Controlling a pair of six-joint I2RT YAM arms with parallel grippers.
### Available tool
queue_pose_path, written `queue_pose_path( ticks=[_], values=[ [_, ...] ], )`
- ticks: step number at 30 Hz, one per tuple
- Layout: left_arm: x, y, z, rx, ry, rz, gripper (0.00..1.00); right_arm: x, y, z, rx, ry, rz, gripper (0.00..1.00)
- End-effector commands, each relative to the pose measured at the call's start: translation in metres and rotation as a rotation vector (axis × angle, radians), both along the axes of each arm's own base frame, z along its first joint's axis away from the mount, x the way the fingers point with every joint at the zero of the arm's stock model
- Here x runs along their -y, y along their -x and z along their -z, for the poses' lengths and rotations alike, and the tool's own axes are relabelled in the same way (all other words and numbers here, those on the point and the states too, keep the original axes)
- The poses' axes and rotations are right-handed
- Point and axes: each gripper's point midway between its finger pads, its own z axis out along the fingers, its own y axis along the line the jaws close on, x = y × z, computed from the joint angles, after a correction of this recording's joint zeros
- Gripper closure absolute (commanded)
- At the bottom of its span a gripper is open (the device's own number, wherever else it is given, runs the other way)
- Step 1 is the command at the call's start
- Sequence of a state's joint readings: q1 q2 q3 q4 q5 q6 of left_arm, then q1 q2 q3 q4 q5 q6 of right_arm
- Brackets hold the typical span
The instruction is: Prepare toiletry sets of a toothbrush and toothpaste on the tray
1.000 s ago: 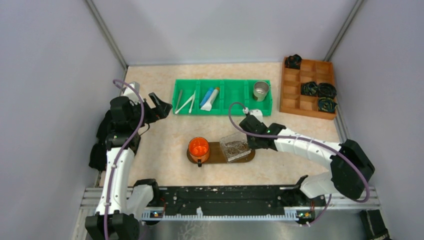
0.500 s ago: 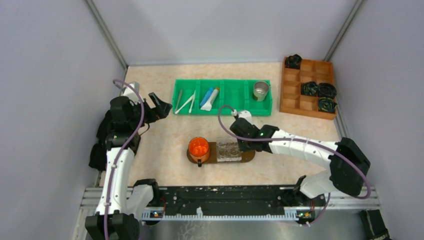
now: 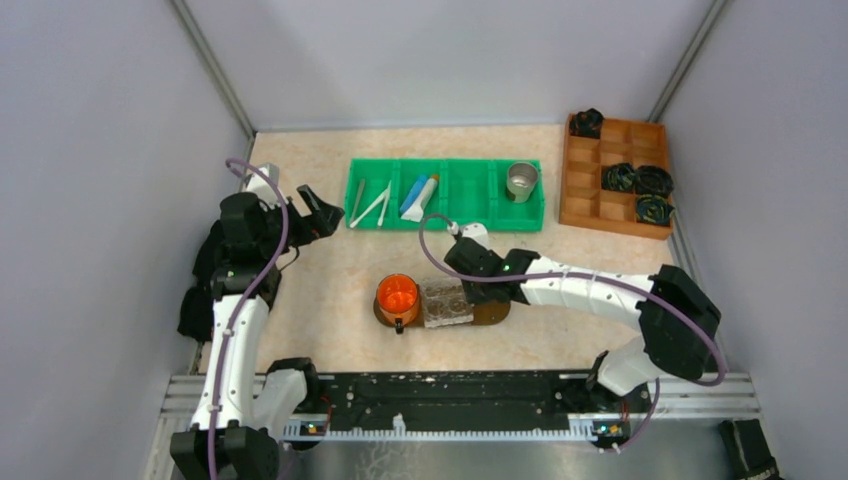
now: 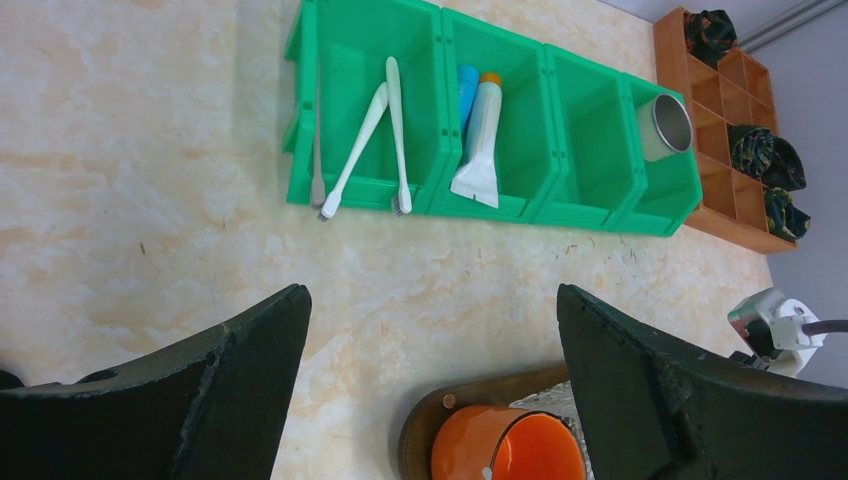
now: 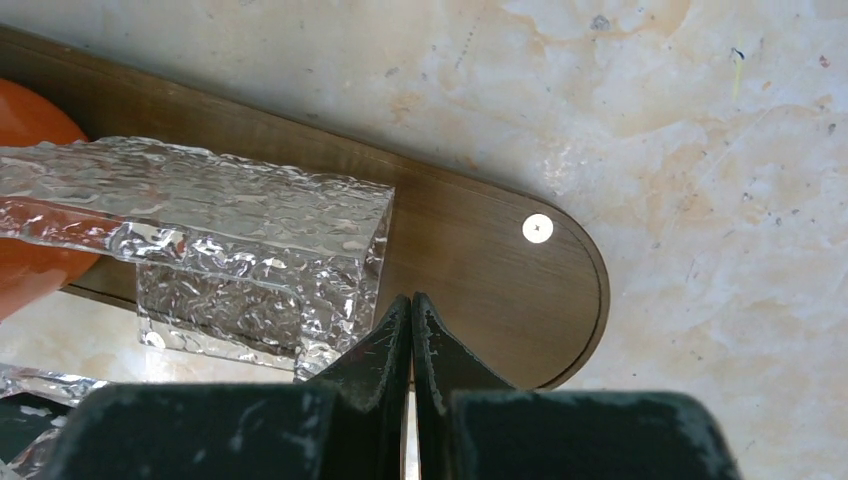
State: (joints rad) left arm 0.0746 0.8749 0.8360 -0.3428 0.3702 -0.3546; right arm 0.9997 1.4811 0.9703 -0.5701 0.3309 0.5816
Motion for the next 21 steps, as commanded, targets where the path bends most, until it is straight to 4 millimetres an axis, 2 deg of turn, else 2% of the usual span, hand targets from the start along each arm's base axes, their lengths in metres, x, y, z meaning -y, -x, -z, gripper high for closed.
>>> queue_pose_path(
  ticks=[1,7,10,15,18,19,21],
  values=[
    [-0.001,-0.002,0.002,0.006,-0.003,0.0,0.01,-0.025,-0.005,-0.018,0.035,-0.054,-0.007,1.0],
    [-0.001,-0.002,0.003,0.005,-0.005,0.0,0.01,-0.039,0.0,-0.013,0.024,-0.043,-0.029,1.0],
    [-0.002,-0.002,0.003,0.004,-0.009,-0.002,0.01,-0.038,0.001,-0.009,0.023,-0.023,-0.019,1.0],
    [-0.002,-0.002,0.004,0.004,-0.012,-0.002,0.01,-0.006,0.0,-0.006,0.048,0.072,0.076,1.0],
    [-0.002,-0.003,0.005,0.002,-0.008,0.001,0.01,0.019,-0.002,-0.009,0.078,0.128,0.146,0.87],
    [-0.001,-0.003,0.005,0.002,-0.005,0.003,0.01,0.027,-0.003,-0.011,0.087,0.134,0.169,0.86],
    [-0.001,-0.003,0.006,0.0,-0.003,0.005,0.01,0.043,-0.007,-0.017,0.113,0.138,0.215,0.72]
  ],
)
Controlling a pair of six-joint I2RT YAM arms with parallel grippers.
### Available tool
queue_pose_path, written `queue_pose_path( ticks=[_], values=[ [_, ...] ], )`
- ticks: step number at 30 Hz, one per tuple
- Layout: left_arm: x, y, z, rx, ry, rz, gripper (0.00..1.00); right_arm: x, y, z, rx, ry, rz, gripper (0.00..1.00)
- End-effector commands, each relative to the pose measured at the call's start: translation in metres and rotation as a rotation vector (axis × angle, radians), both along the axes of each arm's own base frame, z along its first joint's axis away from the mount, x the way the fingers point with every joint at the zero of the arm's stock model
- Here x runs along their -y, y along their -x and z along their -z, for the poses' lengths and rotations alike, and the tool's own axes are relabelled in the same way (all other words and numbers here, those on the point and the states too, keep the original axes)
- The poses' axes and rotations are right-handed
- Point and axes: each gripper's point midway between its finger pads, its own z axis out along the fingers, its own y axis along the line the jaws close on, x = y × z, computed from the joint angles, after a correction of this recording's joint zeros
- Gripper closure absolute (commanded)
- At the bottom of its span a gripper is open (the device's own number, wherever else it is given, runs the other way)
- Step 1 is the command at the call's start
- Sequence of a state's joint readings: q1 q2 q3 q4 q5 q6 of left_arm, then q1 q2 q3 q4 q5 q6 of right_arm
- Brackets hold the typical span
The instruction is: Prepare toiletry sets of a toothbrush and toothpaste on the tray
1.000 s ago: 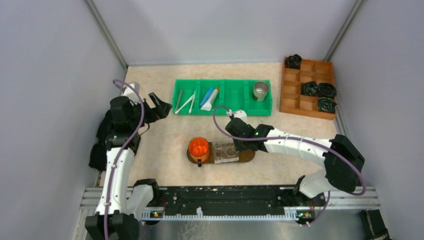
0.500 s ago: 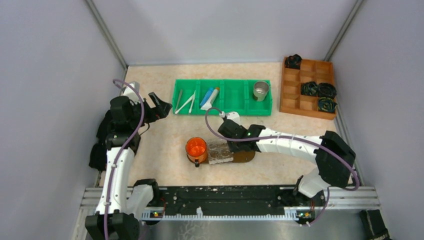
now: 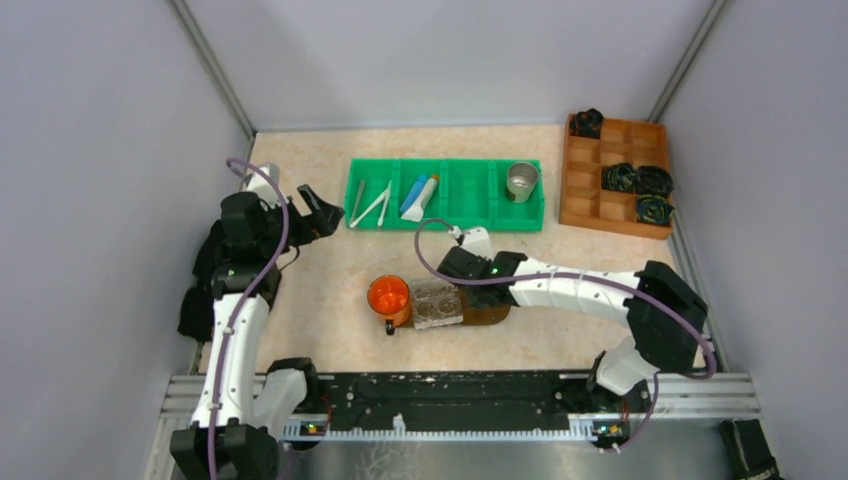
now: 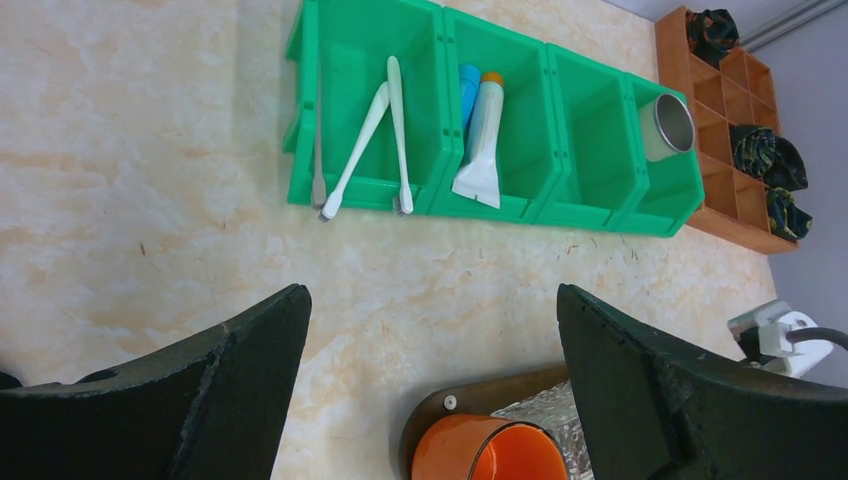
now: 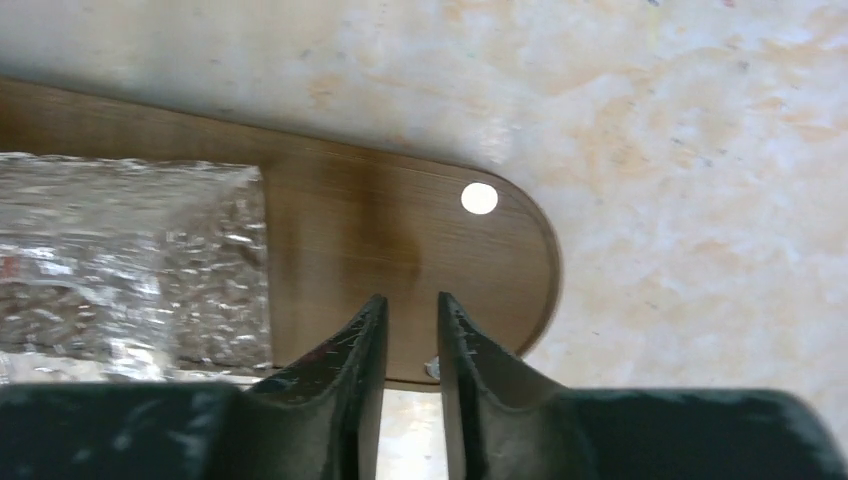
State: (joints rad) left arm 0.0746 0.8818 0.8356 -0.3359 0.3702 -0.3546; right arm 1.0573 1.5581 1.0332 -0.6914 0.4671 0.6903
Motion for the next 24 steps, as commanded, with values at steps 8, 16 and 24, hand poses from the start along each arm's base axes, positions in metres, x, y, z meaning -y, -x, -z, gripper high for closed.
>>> queue_pose_path(
  ticks=[8,16,24],
  values=[
    [0.002,-0.002,0.006,0.002,0.009,0.019,0.01,0.067,-0.078,-0.081,0.163,-0.252,0.193,0.45],
    [0.004,0.0,0.01,-0.006,0.016,0.027,0.01,0.072,-0.218,-0.121,0.189,-0.227,0.208,0.64],
    [0.004,0.002,0.005,-0.004,0.011,0.026,0.01,0.085,-0.271,-0.089,0.122,-0.191,0.304,0.64]
  ],
)
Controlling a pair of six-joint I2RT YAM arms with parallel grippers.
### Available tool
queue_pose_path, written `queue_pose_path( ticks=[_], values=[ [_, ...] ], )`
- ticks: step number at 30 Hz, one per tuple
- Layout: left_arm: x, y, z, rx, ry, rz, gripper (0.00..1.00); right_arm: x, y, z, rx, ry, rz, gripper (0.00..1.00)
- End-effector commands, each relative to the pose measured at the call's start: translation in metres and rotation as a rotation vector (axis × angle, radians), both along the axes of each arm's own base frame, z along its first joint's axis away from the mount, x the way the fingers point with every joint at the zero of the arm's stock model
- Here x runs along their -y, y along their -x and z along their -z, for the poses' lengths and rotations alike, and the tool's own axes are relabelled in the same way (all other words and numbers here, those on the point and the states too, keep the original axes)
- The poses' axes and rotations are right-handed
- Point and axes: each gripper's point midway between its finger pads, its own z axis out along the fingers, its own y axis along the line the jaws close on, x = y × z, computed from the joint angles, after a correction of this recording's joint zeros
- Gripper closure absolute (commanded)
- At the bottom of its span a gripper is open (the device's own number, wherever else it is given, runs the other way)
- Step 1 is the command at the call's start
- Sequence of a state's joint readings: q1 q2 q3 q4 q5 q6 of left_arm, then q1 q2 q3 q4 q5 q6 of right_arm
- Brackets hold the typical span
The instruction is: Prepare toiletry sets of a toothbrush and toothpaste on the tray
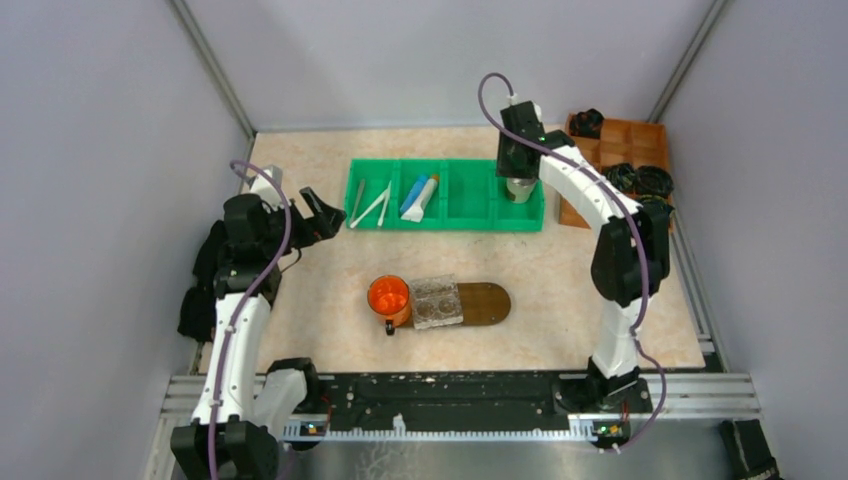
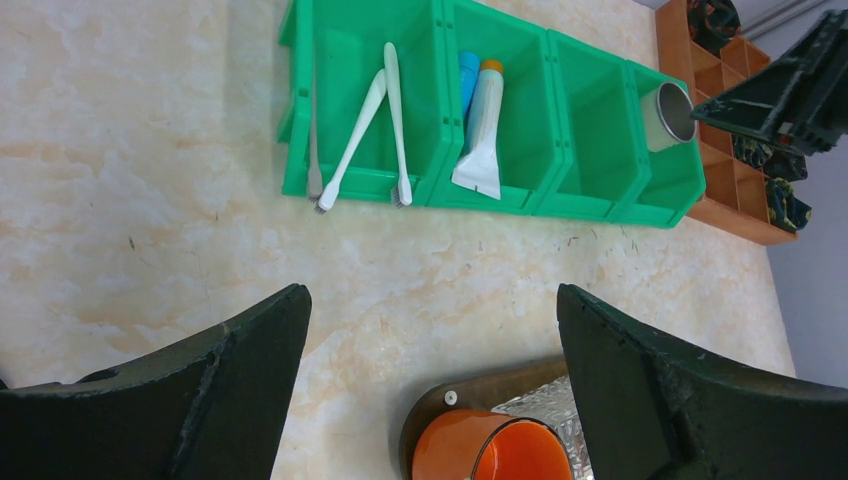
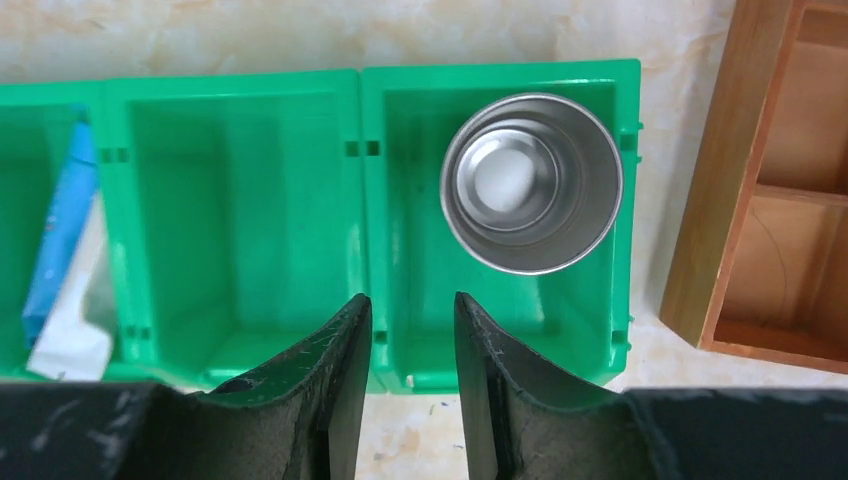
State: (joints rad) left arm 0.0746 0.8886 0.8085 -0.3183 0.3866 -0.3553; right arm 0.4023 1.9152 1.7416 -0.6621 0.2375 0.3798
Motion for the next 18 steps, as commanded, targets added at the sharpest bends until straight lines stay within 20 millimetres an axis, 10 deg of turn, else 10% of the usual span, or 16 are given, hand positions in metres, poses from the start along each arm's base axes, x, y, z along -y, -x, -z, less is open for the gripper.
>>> queue_pose_path(
  ticks=[1,18],
  values=[
    [0.001,0.002,-0.004,0.011,0.003,0.011,0.01,0.014,-0.003,0.014,-0.049,0.012,0.028,0.63],
    [0.002,0.0,0.009,-0.01,0.004,0.018,0.01,0.055,-0.001,0.032,-0.061,0.057,0.176,0.59]
  ],
)
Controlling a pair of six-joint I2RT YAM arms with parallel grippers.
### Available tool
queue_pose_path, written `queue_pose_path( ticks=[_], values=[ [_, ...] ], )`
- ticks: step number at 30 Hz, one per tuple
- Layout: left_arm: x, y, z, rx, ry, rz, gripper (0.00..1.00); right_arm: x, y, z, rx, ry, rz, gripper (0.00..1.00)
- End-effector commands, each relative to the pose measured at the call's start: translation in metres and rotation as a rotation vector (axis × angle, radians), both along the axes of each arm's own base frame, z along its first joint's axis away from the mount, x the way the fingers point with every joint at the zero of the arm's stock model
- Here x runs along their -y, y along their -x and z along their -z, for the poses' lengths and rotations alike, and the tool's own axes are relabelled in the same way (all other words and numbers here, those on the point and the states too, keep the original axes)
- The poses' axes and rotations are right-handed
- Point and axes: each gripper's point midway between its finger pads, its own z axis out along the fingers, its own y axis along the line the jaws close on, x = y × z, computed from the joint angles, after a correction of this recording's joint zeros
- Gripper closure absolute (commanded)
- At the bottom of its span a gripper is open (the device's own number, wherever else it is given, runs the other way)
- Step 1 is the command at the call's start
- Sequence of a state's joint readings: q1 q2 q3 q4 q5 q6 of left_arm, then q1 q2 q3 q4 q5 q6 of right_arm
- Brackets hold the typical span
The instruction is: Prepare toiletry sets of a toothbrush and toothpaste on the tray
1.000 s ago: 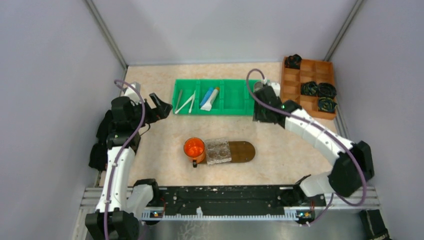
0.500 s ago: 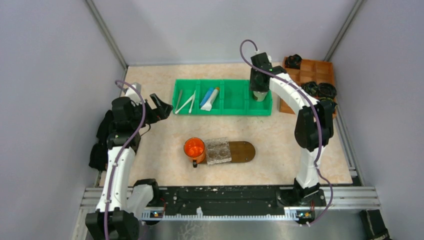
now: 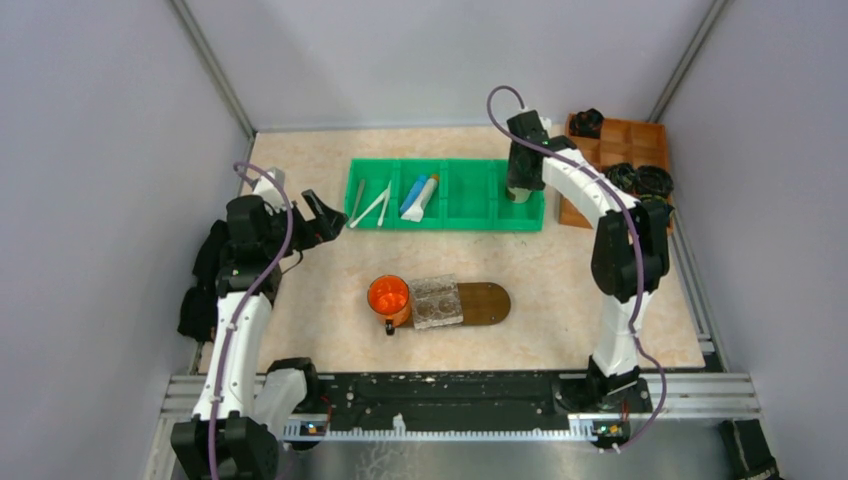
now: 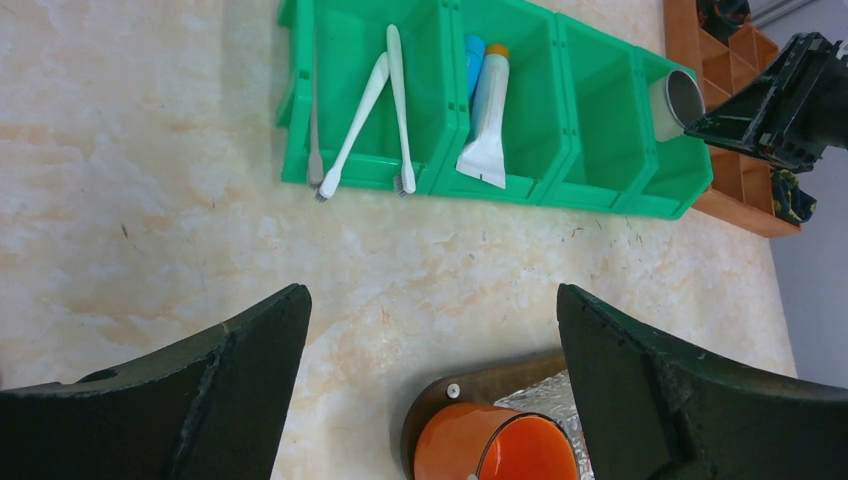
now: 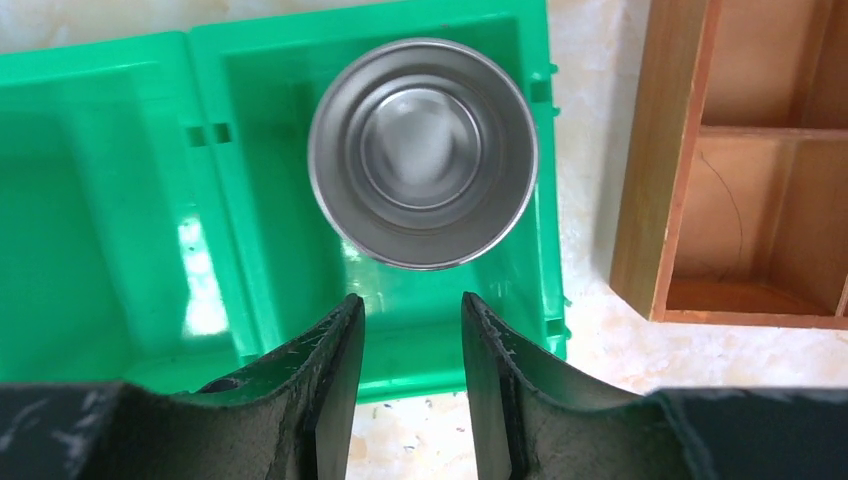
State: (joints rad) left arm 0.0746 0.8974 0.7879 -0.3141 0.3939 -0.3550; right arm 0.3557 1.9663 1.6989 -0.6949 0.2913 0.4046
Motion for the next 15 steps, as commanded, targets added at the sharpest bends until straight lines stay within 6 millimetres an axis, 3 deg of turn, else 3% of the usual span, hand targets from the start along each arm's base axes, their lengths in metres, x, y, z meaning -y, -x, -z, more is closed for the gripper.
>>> queue_pose_path(
  ticks=[1,6,15],
  values=[
    [0.0,-0.001,-0.001,0.014,-0.001,0.009,0.01,0.022,-0.004,-0.009,0.042,-0.008,0.085,0.59],
    [0.0,-0.001,-0.002,0.012,-0.003,0.008,0.01,0.03,-0.006,-0.001,0.042,-0.021,0.119,0.59],
    [0.0,-0.002,-0.002,0.01,0.001,0.01,0.01,0.027,-0.014,-0.018,0.091,-0.046,0.127,0.59]
  ],
)
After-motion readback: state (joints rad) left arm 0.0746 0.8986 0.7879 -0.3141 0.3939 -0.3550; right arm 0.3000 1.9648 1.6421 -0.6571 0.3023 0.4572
